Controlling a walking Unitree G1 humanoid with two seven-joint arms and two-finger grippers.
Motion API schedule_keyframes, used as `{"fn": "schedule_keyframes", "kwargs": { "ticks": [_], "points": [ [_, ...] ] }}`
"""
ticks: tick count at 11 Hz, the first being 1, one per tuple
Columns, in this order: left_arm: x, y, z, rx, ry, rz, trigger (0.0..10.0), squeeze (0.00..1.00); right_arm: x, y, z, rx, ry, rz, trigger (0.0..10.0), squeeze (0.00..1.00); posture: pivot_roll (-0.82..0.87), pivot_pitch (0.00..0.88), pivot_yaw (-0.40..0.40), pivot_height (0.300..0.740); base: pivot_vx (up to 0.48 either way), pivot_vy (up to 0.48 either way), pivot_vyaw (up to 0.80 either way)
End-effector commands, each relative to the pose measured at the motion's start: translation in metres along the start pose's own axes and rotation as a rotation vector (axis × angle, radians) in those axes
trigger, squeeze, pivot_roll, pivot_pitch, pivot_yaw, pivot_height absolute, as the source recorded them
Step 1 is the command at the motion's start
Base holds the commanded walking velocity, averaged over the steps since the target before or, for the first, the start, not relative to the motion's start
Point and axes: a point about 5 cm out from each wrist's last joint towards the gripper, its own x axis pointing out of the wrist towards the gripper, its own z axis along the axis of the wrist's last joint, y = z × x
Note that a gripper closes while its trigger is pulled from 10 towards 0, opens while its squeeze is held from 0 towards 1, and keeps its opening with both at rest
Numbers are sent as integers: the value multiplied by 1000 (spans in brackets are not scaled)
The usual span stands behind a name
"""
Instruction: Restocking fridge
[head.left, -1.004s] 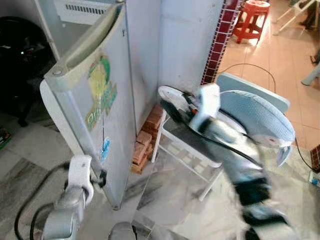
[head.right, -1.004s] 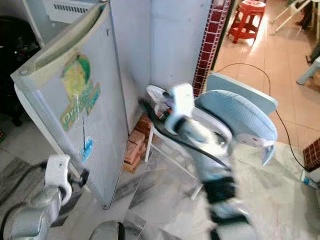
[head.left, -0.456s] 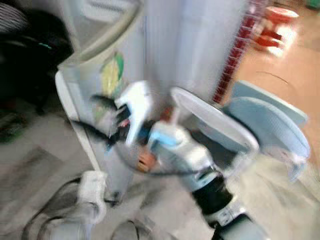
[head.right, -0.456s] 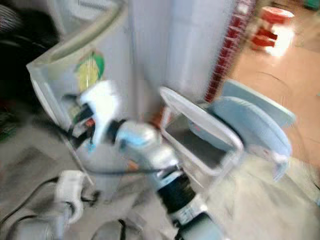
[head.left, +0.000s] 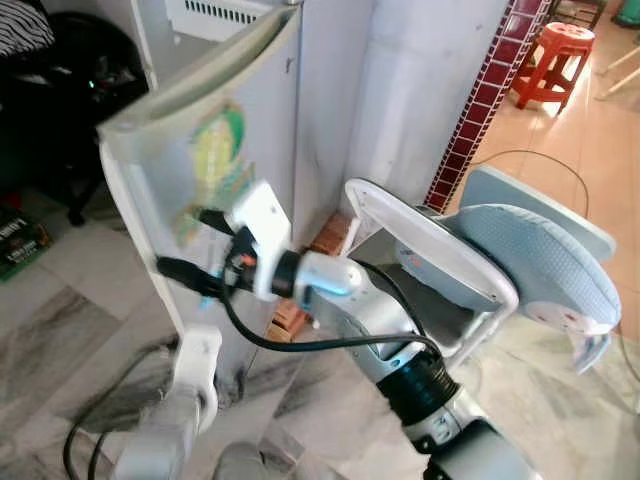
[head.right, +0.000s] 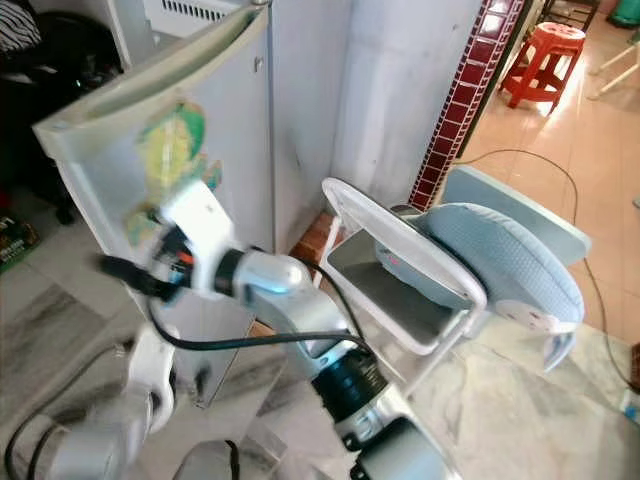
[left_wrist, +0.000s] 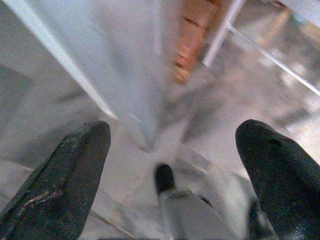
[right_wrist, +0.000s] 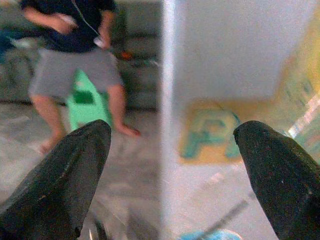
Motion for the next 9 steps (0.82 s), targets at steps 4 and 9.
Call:
{"fn": "schedule_keyframes", "kwargs": {
  "ticks": [4,9],
  "points": [
    [34,93,50,-124,-121,417,10000,0,-51,-39,-11,-13,-23,-228,10000,0,101,0,-38,740,0,0,0],
    [-5,165,-15,-85,-74,747,10000,0,-94,-54,-37,-22,57,-362,10000,0,130,0,-25,740,0,0,0]
  ]
}}
